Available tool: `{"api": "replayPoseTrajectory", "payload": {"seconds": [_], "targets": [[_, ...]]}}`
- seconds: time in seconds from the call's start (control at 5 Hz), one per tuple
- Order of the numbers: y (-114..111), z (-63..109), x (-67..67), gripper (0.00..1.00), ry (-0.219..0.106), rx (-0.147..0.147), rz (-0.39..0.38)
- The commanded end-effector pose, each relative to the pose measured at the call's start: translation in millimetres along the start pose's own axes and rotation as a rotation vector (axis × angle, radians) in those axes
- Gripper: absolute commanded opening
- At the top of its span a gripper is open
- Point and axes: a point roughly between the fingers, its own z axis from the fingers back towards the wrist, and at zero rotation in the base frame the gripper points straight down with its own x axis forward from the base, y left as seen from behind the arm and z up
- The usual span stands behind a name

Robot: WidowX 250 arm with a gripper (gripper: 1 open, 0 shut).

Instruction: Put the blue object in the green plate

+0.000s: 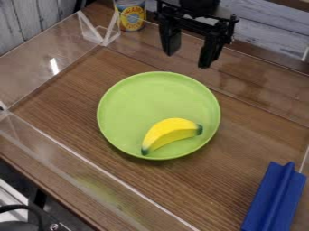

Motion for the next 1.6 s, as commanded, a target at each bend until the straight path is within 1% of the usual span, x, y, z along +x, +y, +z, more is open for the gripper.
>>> {"api": "replayPoseTrajectory", "payload": {"seconds": [0.0,0.2,0.4,0.6,0.8,1.0,1.4], "targets": [[-7,-6.0,-4.1,1.0,0.016,-0.004,-0.004],[-17,-12.1,-9.5,1.0,0.03,-0.009,-0.011],[-32,-15.3,-16.5,1.0,0.032,-0.014,-0.025],[-55,-14.2,-28.3,1.0,0.027,-0.023,-0.05],[-81,-12.9,-40.0,1.0,0.009,-0.031,-0.066],[-88,-15.9,-43.5,1.0,0.013,-0.035,-0.069],[-108,-20.3,-55.5,1.0,-0.011,-0.043,-0.082]]}}
